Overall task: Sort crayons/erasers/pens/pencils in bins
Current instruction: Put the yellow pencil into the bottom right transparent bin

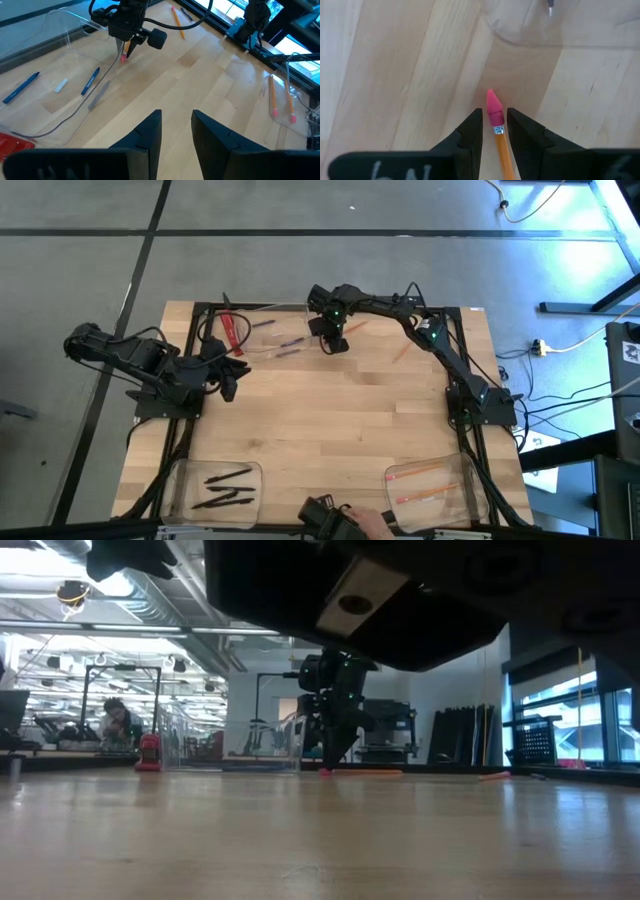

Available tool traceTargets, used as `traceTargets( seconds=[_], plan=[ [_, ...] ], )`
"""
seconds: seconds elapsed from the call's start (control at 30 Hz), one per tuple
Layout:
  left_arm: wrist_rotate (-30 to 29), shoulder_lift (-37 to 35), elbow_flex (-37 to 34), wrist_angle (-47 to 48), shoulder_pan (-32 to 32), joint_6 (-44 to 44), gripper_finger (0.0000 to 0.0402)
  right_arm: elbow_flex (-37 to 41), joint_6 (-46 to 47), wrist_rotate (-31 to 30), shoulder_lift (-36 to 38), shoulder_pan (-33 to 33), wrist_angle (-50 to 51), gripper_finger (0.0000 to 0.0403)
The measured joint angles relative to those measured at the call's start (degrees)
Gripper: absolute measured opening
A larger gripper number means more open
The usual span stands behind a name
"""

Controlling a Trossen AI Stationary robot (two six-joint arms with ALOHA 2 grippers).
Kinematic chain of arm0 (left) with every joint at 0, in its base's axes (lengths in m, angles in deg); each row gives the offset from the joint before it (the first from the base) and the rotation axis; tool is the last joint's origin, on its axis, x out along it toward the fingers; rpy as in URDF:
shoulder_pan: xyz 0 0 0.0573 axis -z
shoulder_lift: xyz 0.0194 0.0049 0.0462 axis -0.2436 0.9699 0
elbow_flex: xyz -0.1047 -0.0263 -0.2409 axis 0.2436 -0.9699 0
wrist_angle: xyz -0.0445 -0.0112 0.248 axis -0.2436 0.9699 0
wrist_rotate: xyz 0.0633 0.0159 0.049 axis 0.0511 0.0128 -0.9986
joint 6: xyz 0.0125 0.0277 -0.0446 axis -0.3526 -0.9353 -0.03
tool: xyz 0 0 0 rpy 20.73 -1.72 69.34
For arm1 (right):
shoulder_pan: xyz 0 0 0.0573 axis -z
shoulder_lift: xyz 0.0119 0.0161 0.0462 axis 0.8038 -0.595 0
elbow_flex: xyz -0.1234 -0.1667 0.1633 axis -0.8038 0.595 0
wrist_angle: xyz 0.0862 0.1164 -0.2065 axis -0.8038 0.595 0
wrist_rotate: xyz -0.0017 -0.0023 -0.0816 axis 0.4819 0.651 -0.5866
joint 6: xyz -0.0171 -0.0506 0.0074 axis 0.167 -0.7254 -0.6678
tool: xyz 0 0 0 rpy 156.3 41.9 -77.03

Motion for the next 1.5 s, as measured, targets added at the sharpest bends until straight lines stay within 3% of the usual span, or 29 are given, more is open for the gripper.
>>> traceTargets(
  seconds=[0.33, 0.57, 0.87, 1.1, 1.2, 1.5],
  plan=[
    [0.01, 0.00, -0.01, -0.01, 0.00, 0.00, 0.0097, -0.27, 0.32, 0.01, 0.09, 0.00, 0.19, 0.0090],
    [0.02, 0.00, 0.00, -0.02, -0.01, 0.00, 0.0097, -6.19, 2.97, 0.94, 0.26, 0.15, 1.07, 0.0090],
    [0.15, 0.00, 0.00, 0.00, 0.01, 0.00, 0.0097, -11.14, 3.37, 10.95, 0.37, 0.08, 1.27, 0.0090],
    [0.26, 0.00, 0.00, 0.00, -0.01, 0.00, 0.0097, -11.85, 5.61, 10.99, 0.39, -1.04, 1.38, 0.0090],
    [0.28, 0.00, 0.00, 0.00, 0.01, 0.00, 0.0097, -11.94, 6.17, 7.50, 0.44, -1.16, 2.38, 0.0090],
    [0.48, 0.00, 0.00, 0.00, 0.01, 0.00, 0.0097, -12.00, 6.06, 5.95, 0.55, 1.20, 13.60, 0.0090]
  ],
)
